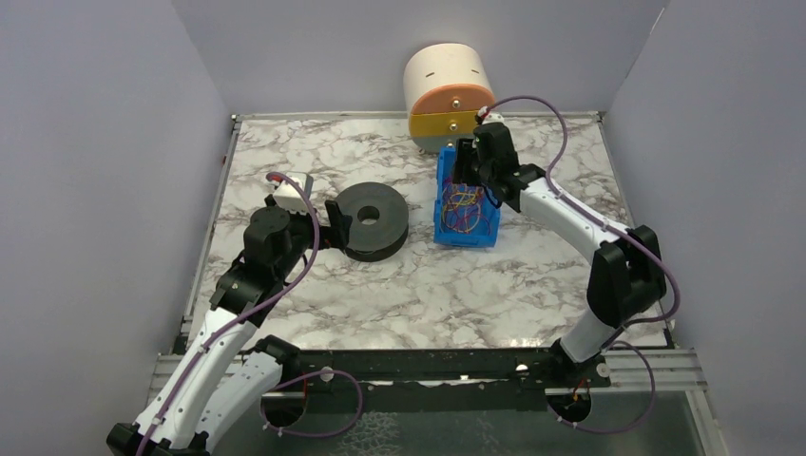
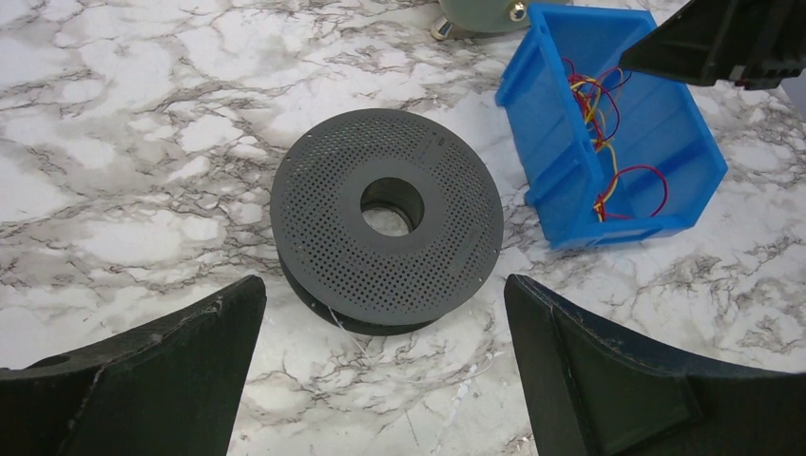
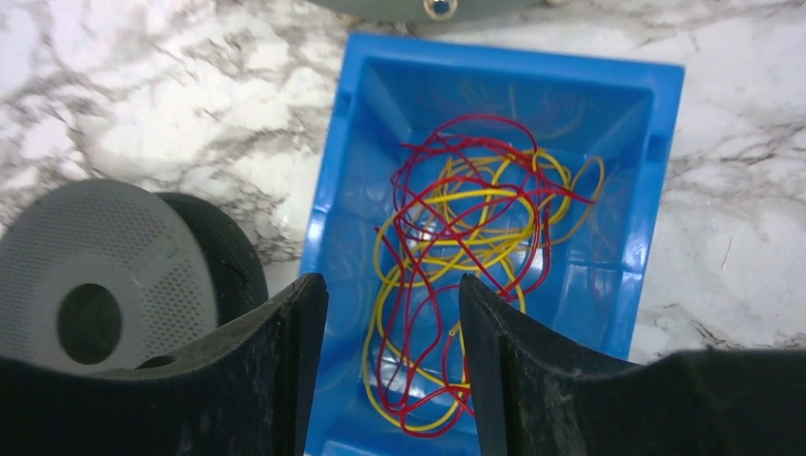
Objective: Wrap the cables
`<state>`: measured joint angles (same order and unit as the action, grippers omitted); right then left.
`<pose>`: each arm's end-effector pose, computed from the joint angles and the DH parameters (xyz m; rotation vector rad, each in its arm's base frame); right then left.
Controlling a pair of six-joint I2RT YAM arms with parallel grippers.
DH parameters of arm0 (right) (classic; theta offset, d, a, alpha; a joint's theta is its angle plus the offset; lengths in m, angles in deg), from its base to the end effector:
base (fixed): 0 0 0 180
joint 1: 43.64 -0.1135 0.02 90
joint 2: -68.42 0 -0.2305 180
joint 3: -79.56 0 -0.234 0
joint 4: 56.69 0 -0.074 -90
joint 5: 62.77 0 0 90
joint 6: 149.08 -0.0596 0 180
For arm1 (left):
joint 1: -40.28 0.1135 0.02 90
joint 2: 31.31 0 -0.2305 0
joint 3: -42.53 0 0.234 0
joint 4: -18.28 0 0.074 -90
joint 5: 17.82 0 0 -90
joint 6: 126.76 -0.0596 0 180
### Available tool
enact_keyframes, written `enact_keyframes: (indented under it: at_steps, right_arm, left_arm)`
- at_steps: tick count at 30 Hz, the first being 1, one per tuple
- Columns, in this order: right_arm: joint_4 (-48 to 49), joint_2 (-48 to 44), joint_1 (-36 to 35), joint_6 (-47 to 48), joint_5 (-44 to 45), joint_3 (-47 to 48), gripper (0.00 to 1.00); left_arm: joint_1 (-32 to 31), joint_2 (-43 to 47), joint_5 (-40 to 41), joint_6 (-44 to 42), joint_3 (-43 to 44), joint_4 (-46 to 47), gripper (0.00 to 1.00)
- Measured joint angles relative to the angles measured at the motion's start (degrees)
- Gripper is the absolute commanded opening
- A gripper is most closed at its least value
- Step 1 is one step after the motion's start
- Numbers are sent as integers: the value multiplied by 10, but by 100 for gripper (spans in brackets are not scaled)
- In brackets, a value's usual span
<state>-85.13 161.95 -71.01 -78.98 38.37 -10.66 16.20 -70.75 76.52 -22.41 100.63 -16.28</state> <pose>0.3426 0.1644 0.2577 -0.0243 2.1335 0.2813 0.1771 -0.0742 0.2982 0.1050 1.8632 -0.3967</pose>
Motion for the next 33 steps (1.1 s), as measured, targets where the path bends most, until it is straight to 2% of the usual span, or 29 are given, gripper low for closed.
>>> enact_keyframes:
  at_steps: [5, 30, 33]
  right_arm:
    - [-18, 40, 0, 5, -1, 0, 54]
    - [-26, 106, 16, 24, 40, 0, 46]
    - [-26, 115, 17, 28, 46, 5, 42]
  left_arm:
    - [0, 3, 0, 0, 0, 0, 99]
    - [0, 7, -1, 0, 0, 2, 99]
    - [0, 7, -1, 0, 0, 3, 99]
